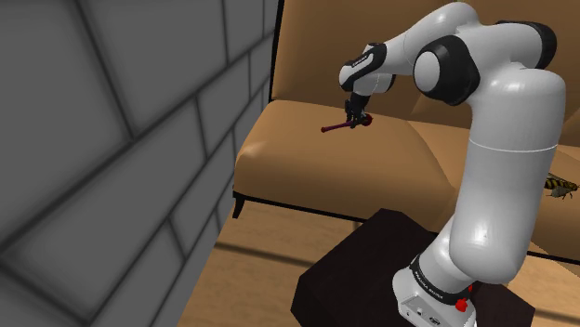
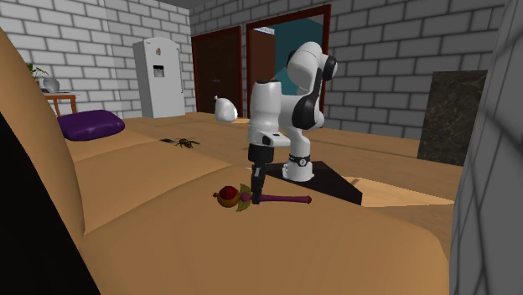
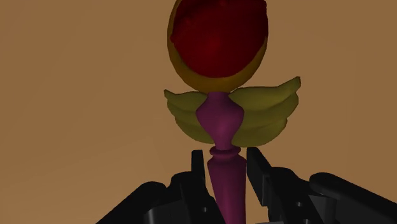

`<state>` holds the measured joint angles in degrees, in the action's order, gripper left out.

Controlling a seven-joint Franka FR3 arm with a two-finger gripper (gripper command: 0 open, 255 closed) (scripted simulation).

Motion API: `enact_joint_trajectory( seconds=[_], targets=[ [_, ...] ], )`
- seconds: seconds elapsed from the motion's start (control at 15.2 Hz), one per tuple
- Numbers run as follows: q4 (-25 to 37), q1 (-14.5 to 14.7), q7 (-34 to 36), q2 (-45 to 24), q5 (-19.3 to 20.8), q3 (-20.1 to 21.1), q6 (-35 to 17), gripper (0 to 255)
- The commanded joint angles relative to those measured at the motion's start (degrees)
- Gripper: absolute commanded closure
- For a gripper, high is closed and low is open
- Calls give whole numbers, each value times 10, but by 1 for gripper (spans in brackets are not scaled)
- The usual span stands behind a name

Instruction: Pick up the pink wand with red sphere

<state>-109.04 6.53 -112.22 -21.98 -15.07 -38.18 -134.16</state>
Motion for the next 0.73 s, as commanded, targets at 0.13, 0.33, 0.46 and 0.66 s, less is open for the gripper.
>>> enact_joint_trajectory(
  seconds=[0.13,0.33,0.46,0.66],
  targets=[
    [0,-1,-1,-1,-1,0,0,255],
    [0,-1,-1,-1,-1,0,0,255],
    [1,0,0,0,0,0,1,255],
    [9,5,7,12,11,-7,19,255]
  ],
)
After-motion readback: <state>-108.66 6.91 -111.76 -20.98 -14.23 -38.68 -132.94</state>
